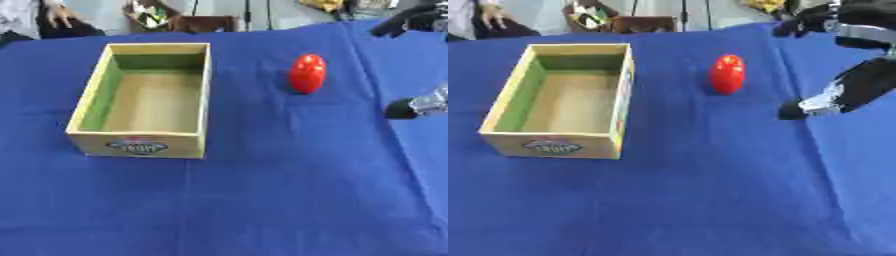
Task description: Pick up objects on the table and place them in the box.
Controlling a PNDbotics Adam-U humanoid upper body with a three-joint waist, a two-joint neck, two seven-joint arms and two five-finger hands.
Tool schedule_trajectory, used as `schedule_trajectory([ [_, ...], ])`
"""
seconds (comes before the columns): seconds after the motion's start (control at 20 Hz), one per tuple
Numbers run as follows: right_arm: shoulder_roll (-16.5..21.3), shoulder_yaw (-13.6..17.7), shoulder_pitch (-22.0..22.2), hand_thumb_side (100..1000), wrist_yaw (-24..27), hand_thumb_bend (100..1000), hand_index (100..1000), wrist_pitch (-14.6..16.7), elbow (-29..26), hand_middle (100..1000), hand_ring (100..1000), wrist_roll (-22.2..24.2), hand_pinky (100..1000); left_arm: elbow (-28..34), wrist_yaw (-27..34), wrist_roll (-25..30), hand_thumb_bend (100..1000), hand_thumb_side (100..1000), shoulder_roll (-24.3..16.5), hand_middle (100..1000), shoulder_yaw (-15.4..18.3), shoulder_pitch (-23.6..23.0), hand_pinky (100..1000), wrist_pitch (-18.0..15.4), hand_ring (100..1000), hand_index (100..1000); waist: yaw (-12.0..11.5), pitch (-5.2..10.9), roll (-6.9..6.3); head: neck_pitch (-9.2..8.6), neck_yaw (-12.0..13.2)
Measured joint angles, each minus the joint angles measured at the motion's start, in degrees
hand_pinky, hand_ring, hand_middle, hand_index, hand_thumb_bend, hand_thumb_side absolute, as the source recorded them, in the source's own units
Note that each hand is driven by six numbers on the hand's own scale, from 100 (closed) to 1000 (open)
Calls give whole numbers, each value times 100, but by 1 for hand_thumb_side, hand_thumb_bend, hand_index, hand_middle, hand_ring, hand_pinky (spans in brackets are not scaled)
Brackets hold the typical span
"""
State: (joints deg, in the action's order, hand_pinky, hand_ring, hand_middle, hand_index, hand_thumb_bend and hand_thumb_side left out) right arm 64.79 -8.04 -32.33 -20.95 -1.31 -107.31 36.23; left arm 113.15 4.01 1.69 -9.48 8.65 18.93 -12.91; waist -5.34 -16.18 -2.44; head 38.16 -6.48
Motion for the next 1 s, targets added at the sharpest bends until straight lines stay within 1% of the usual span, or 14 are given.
schedule_trajectory([
  [0.25,-249,-227,-590,694,-153,675,1000,68,693,902,887,247,918,-5,7,29,100,810,0,465,-4,18,122,-9,391,645,-40,-13,7,-28,-125],
  [0.5,-565,-427,-1125,679,-311,674,1000,219,1377,904,866,529,897,-27,22,48,100,810,1,465,-34,33,120,-7,391,643,-84,-79,12,-48,-177],
  [0.6,-703,-505,-1336,673,-434,673,1000,289,1654,904,868,629,899,-32,24,62,100,810,1,465,-35,41,119,-7,391,642,-112,-110,14,-52,-202],
  [0.65,-774,-538,-1439,671,-512,649,1000,327,1800,905,871,667,901,-33,25,69,100,811,1,464,-36,47,119,-8,391,642,-122,-129,16,-55,-219],
  [0.7,-848,-565,-1543,668,-593,677,1000,360,1951,905,871,699,901,-33,26,76,100,811,2,464,-37,58,119,-11,391,642,-139,-148,16,-67,-229],
  [0.75,-925,-589,-1645,657,-678,684,1000,392,2106,906,872,727,899,-33,28,81,100,811,2,464,-38,68,118,-15,391,641,-153,-168,16,-77,-244],
  [1.0,-1329,-653,-2115,644,-1118,679,1000,562,2884,907,871,891,894,-34,43,92,100,812,30,465,-67,97,117,-17,391,640,-222,-258,31,-102,-314],
])
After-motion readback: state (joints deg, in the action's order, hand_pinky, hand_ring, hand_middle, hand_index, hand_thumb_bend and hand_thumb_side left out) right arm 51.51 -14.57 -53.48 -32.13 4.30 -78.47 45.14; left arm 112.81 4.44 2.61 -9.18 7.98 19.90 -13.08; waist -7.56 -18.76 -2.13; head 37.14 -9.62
